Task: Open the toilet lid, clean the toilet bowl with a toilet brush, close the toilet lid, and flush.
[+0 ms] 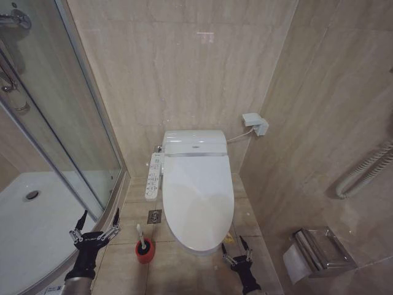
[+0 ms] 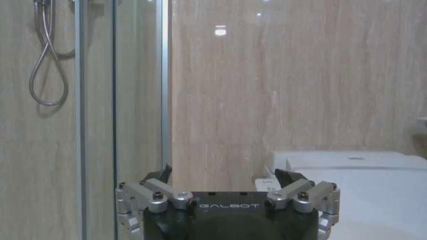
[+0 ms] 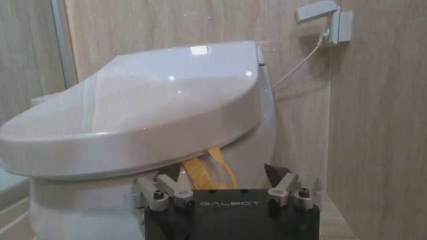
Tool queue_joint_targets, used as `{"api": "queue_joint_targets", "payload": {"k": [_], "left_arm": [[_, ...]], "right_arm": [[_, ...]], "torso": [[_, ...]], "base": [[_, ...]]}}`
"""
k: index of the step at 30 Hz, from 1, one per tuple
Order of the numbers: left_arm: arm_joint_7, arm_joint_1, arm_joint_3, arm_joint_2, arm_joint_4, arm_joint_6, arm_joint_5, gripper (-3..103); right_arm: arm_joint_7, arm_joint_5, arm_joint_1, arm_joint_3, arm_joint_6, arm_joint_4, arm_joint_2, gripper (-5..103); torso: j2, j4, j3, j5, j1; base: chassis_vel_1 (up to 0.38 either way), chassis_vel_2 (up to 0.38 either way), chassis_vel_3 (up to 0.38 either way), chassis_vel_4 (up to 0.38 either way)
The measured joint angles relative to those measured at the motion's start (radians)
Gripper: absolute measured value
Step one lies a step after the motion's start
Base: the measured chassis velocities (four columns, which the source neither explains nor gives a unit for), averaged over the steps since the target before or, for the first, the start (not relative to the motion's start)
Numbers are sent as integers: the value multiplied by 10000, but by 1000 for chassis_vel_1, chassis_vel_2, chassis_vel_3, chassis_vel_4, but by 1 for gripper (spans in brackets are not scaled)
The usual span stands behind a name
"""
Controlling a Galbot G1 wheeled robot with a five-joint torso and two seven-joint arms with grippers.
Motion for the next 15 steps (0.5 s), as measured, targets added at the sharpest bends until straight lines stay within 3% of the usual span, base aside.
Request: {"api": "queue_joint_targets", "payload": {"k": [4, 5, 11, 12, 15], "left_arm": [[-1, -12, -6, 19, 40, -5, -1, 100], [-1, -16, -7, 24, 53, -5, -1, 100], [-2, -52, 3, 57, 123, -6, -9, 100], [-1, -54, 12, 57, 135, -7, -10, 100], [-1, -57, 30, 57, 153, -9, -12, 100]], "right_arm": [[-109, 19, 18, -8, 45, -72, 27, 91], [-119, 20, 20, -10, 49, -85, 30, 64], [-135, 22, 31, -17, 40, -262, 50, 64], [-135, 23, 34, -16, 40, -289, 52, 37], [-137, 29, 46, -14, 41, -350, 59, 37]], "torso": [[0, 0, 0, 0, 0], [0, 0, 0, 0, 0], [0, 4, 0, 3, 0], [0, 4, 0, 2, 0], [0, 2, 0, 1, 0]], "base": [[0, 0, 0, 0], [0, 0, 0, 0], [0, 0, 0, 0], [0, 0, 0, 0], [0, 0, 0, 0]]}}
